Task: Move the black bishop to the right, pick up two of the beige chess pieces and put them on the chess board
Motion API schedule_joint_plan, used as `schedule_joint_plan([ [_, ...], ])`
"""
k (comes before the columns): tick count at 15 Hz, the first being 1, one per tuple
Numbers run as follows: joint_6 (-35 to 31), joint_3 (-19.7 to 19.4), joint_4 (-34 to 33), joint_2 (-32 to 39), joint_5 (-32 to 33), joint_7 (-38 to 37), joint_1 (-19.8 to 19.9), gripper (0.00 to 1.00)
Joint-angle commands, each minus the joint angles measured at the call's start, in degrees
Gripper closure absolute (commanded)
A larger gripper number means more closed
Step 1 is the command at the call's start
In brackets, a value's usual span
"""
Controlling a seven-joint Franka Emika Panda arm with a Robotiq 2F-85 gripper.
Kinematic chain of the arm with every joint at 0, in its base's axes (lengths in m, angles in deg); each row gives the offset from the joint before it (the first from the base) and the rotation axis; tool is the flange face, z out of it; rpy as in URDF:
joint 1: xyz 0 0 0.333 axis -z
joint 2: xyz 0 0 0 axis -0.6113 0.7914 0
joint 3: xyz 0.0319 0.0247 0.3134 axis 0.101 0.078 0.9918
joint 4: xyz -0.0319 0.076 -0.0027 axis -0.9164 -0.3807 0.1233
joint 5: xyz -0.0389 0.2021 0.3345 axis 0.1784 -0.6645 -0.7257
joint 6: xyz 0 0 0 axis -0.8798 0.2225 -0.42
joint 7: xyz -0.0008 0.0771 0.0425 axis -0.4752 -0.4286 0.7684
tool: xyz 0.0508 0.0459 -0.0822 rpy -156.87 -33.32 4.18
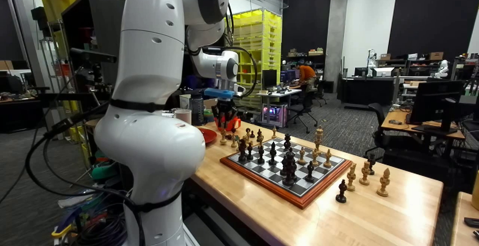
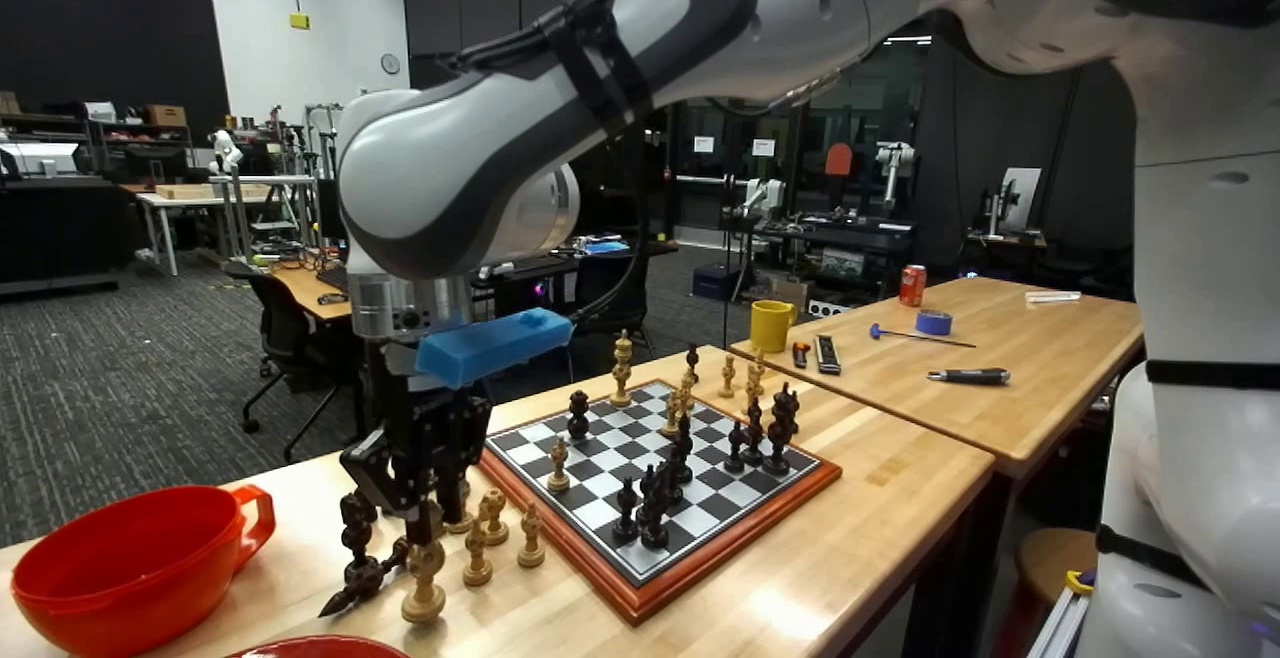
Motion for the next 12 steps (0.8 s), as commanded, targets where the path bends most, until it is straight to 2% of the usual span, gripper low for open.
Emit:
schedule_joint_plan([
  [1,0.79,-0.81,-0.46,-4.58,-0.71,1.26,-0.3,0.92],
  [7,-0.25,-3.82,-1.84,-11.74,3.67,-1.49,1.77,0.92],
  [12,-0.8,-7.43,-1.97,-14.84,11.42,-10.58,6.28,0.92],
])
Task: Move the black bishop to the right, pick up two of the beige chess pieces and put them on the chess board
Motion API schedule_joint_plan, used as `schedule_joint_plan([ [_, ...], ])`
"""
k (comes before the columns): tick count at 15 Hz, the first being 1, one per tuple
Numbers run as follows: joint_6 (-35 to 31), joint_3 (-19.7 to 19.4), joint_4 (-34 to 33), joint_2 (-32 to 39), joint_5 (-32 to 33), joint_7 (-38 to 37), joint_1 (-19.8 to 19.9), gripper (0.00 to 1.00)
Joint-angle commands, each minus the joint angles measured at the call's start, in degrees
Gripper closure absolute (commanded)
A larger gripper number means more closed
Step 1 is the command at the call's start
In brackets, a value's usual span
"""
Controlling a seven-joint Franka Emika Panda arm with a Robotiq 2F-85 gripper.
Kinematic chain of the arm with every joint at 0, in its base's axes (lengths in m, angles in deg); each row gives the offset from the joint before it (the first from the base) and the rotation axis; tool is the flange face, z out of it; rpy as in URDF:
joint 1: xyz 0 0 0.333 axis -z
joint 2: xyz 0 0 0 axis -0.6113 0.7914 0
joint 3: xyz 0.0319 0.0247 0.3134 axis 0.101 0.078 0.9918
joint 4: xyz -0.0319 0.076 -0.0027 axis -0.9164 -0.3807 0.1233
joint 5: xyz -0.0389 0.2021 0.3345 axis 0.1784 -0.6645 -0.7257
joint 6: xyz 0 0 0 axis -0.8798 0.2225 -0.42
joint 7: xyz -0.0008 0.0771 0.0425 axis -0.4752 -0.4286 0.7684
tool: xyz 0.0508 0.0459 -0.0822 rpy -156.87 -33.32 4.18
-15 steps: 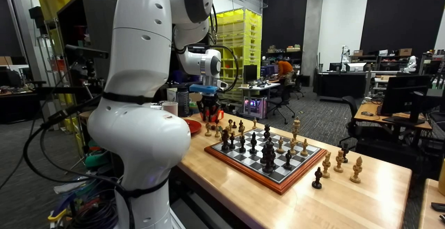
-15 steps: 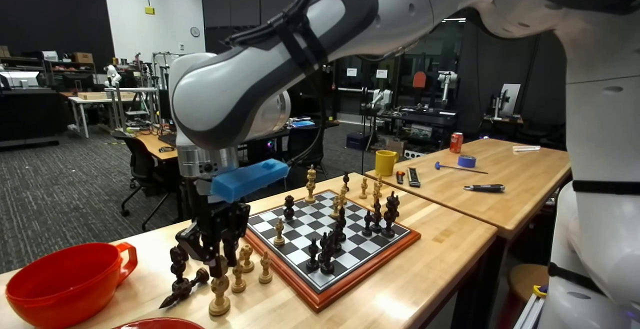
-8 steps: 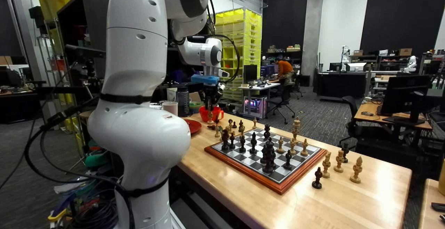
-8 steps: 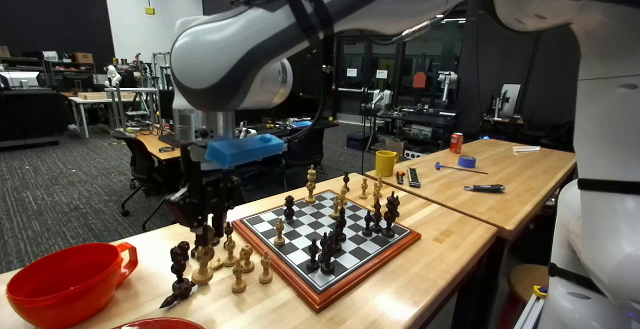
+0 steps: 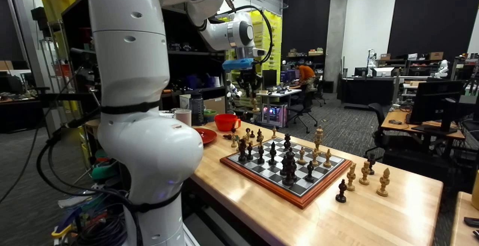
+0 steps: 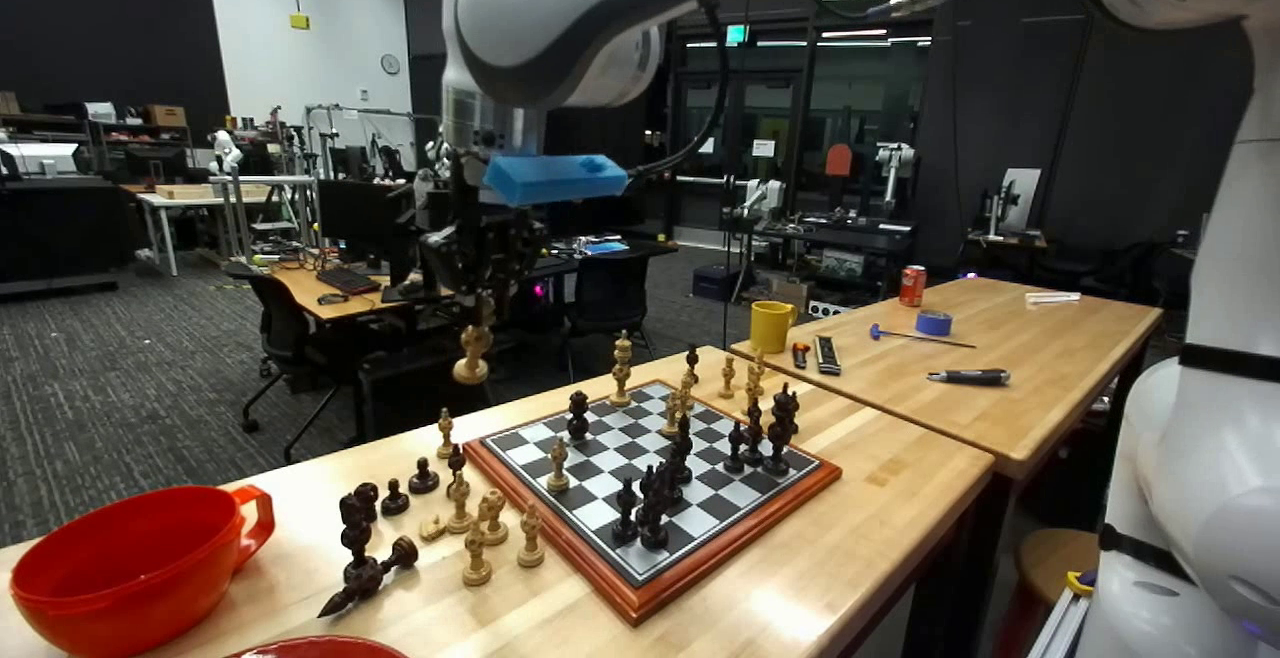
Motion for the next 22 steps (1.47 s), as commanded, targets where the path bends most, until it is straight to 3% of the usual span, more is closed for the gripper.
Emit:
schedule_joint_plan([
  [1,0.3,-1.87,1.14,-2.53,4.64,-6.97,2.85,0.92],
  [5,5.68,-3.17,1.49,-2.76,7.39,-12.1,5.1,0.92],
  [11,12.89,-3.66,1.72,-1.94,5.34,-13.06,5.62,0.92],
  [22,11.4,-4.99,5.33,3.22,-1.99,-11.87,5.91,0.92],
])
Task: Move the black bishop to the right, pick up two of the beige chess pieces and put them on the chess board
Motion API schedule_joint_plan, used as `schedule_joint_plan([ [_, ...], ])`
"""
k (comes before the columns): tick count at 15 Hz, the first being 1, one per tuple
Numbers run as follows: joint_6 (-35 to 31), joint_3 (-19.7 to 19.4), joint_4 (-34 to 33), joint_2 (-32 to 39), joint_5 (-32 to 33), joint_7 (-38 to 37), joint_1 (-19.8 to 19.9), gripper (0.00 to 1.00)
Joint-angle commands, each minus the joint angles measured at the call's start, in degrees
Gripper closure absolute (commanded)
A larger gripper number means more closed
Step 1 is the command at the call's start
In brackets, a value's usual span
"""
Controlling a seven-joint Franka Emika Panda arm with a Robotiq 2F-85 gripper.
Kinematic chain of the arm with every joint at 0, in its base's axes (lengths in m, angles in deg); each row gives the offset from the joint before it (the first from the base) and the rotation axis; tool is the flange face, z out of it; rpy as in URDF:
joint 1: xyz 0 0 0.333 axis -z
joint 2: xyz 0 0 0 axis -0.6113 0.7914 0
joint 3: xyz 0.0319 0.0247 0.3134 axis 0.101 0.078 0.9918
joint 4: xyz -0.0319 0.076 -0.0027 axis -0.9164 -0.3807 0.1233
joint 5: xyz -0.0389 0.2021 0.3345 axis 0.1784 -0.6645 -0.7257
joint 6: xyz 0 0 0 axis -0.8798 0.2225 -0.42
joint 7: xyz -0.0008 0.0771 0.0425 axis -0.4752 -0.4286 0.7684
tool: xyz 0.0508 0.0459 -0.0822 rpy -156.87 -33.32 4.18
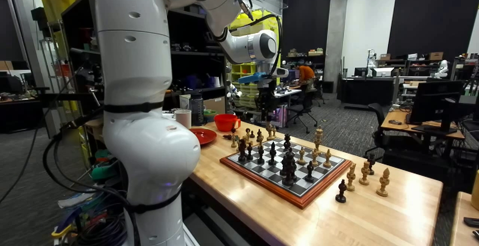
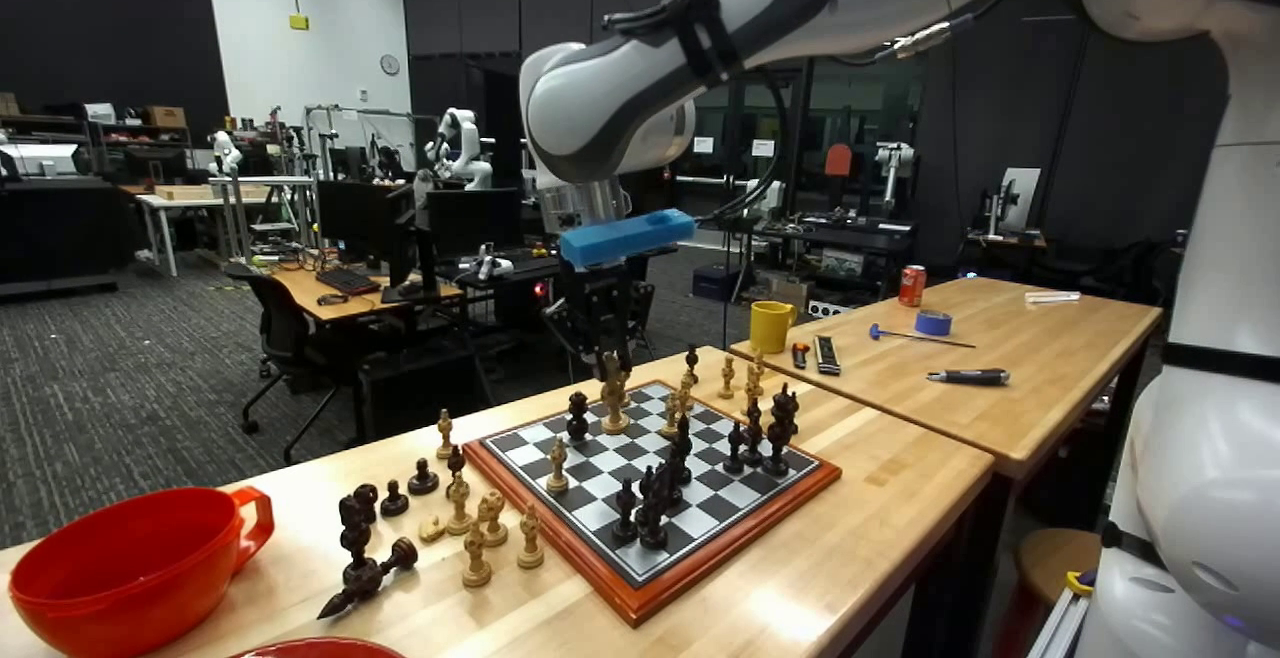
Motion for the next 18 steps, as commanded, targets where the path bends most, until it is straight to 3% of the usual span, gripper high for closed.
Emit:
schedule_joint_plan([
  [1,-1.02,-0.93,0.64,1.46,-3.33,0.48,0.26,0.92],
  [11,-5.62,-3.51,0.4,6.05,-8.72,1.47,0.9,0.92],
  [12,-5.99,-3.61,0.4,6.34,-8.89,1.49,0.91,0.87],
  [13,-6.28,-3.69,0.38,6.49,-9.01,1.48,0.85,0.45],
  [15,-6.62,-3.67,0.35,6.39,-9.33,1.85,0.72,0.4],
  [18,-7.4,-3.23,0.3,4.79,-9.06,2.78,0.23,0.2],
])
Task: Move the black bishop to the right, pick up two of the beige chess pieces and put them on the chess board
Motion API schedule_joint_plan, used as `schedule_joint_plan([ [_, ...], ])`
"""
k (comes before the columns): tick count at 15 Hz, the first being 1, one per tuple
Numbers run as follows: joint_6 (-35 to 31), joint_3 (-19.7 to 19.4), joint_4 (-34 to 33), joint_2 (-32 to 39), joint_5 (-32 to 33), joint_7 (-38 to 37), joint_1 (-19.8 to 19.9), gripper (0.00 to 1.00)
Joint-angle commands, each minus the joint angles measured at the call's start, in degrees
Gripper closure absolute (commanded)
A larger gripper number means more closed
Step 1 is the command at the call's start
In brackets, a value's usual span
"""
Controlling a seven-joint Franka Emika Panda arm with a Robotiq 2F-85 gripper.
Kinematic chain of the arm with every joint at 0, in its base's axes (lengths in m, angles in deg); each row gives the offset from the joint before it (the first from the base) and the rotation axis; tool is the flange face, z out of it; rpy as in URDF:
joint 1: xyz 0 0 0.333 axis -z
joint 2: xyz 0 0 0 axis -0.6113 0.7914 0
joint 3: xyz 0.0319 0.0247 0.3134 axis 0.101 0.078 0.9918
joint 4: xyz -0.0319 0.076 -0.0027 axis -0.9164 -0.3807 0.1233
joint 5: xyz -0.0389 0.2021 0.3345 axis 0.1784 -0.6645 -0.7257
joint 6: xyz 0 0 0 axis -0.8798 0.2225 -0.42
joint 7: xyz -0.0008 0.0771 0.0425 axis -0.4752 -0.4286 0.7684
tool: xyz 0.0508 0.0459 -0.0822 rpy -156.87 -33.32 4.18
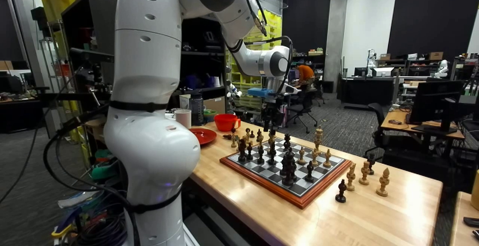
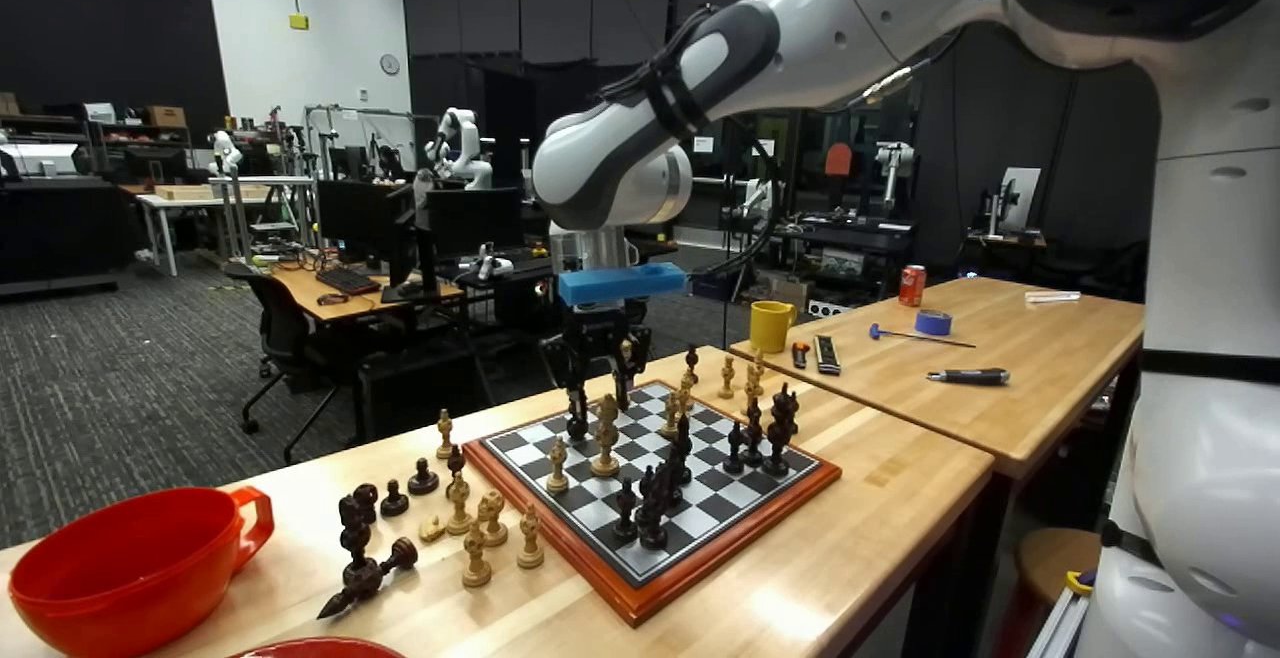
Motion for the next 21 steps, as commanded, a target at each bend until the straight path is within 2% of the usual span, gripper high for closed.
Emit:
schedule_joint_plan([
  [1,-0.85,0.52,0.1,-2.79,-0.65,1.78,-0.73,0.15],
  [3,-1.62,1.15,-0.38,-4.32,-0.19,2.52,-1.3,0.02],
  [4,-1.91,1.61,-0.76,-5.09,0.01,2.9,-1.67,0.0],
  [10,-2.36,5.45,-2.41,-6.52,0.09,6.83,-4.79,0.0],
  [16,-2.42,8.53,0.46,-8.59,0.06,12.39,-7.44,0.0],
  [21,-2.23,9.65,5.14,-10.43,-0.38,17.39,-8.16,0.0],
])
